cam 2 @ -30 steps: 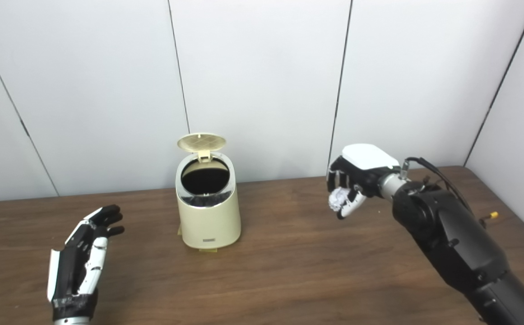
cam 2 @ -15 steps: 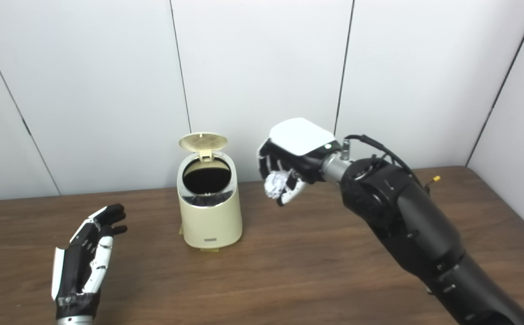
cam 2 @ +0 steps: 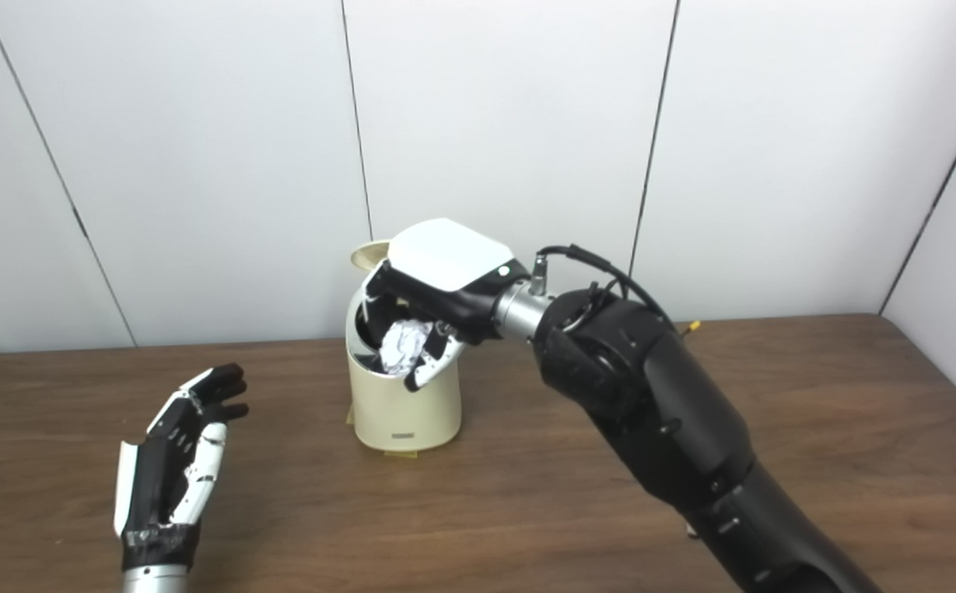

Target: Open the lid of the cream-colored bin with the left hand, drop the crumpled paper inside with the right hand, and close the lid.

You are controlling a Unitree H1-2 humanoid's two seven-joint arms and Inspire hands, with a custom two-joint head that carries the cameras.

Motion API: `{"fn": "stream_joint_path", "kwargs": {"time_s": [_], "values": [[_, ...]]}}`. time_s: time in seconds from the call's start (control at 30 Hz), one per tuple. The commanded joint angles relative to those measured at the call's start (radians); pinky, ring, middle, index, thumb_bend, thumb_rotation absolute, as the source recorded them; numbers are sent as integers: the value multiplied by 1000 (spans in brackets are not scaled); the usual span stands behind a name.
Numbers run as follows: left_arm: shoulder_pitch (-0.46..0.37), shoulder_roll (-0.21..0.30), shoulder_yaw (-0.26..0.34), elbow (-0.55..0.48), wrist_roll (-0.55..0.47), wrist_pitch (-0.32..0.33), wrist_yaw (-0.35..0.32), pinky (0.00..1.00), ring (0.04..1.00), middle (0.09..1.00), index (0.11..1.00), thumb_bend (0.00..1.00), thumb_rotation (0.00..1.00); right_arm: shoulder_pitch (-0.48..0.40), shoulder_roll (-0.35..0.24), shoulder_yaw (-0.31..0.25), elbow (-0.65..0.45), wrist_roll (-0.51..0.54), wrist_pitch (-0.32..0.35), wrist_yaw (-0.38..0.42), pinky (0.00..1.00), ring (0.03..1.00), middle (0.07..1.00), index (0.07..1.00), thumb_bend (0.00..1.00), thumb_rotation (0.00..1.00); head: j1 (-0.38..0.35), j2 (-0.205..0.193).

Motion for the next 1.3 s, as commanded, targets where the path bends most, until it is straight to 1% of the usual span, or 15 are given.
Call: {"fn": "stream_joint_path", "kwargs": {"time_s": [0.0, 0.17, 0.27, 0.3, 0.4, 0.5, 0.7, 0.8, 1.1, 1.2, 1.27], "values": [[56, -22, -18, 39, 38, -16, 12, 712, 784, 796, 778, 290, 569, -39, 13, -18, 21, 4, -75, -109, 325, 423, 559, 463, 510, 0, 1, -2], [56, -27, -22, 36, 34, -17, 16, 719, 786, 799, 780, 278, 519, -42, 41, -8, 108, -17, -174, -235, 326, 424, 564, 461, 509, 0, 3, -7], [56, -26, -22, 35, 37, -14, 18, 717, 786, 799, 778, 277, 513, -44, 59, -5, 144, -35, -191, -274, 334, 427, 565, 459, 509, 0, 4, -7], [57, -26, -23, 34, 36, -13, 17, 716, 787, 799, 778, 275, 510, -45, 64, -3, 161, -44, -208, -300, 336, 428, 566, 459, 509, 0, 4, -7], [59, -27, -24, 30, 35, -15, 17, 721, 789, 798, 780, 291, 516, -51, 74, 3, 200, -70, -243, -360, 310, 437, 576, 471, 491, 0, 4, -7], [62, -28, -26, 24, 37, -15, 17, 710, 780, 792, 776, 276, 502, -55, 80, 5, 226, -89, -258, -394, 313, 444, 575, 467, 490, 0, 3, -6], [64, -24, -28, 30, 25, -22, 11, 716, 780, 791, 774, 279, 582, -67, 78, -1, 248, -119, -254, -422, 306, 440, 578, 473, 489, 0, 3, -5], [66, -20, -31, 30, 31, -27, 10, 724, 783, 793, 776, 283, 606, -77, 70, 1, 266, -139, -257, -435, 305, 438, 580, 478, 488, 0, 2, -5], [69, -20, -30, 22, 34, -14, 11, 716, 779, 790, 777, 286, 615, -88, 55, -4, 293, -182, -227, -436, 320, 444, 574, 470, 491, 0, -2, -4], [69, -17, -32, 24, 32, -18, 8, 718, 780, 791, 775, 296, 617, -91, 51, -7, 294, -204, -216, -443, 321, 446, 575, 468, 491, 0, -2, -4], [69, -17, -32, 23, 36, -20, 10, 718, 780, 790, 774, 292, 616, -95, 45, -6, 300, -218, -223, -461, 324, 445, 572, 469, 492, 0, -2, -4]]}}
